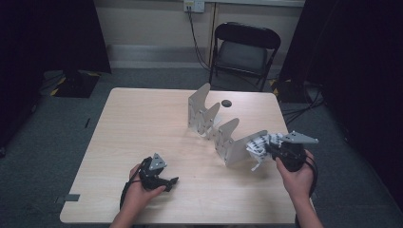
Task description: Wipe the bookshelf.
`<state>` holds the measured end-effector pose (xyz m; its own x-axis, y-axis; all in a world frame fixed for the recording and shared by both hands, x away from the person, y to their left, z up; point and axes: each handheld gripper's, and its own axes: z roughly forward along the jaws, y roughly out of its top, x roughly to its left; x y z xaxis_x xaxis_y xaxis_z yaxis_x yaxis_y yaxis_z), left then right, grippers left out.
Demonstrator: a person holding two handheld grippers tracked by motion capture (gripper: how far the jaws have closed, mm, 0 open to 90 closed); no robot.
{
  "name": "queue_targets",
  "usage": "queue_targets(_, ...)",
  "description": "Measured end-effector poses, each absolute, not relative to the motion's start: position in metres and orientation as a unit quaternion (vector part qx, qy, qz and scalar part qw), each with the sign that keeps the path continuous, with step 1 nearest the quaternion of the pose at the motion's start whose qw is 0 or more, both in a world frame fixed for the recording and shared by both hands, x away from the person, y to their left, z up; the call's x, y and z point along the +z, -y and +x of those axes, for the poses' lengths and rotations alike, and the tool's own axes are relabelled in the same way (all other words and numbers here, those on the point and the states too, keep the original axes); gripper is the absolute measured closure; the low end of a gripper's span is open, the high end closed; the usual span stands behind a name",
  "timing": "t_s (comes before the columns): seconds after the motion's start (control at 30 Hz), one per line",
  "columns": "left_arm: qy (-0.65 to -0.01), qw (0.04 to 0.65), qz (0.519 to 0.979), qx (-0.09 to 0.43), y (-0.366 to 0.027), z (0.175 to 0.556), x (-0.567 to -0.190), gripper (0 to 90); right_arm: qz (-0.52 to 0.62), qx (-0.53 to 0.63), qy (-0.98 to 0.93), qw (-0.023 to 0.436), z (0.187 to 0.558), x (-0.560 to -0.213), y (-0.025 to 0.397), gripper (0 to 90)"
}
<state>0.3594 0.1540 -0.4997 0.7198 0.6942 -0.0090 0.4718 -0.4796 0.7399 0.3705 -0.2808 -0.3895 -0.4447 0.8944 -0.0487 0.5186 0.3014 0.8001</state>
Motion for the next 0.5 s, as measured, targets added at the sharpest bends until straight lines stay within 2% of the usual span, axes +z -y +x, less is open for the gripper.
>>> queue_targets(0.33, -0.344, 0.377, 0.847, 0.148, -0.154, 0.359, -0.5, 16.1, 0.465, 0.343, -0.787, 0.217, 0.373, -0.45, 0.267, 82.4)
queue_targets(0.5, -0.344, 0.377, 0.847, 0.148, -0.154, 0.359, -0.5, 16.1, 0.467, 0.334, -0.791, 0.213, 0.376, -0.467, 0.262, 81.4)
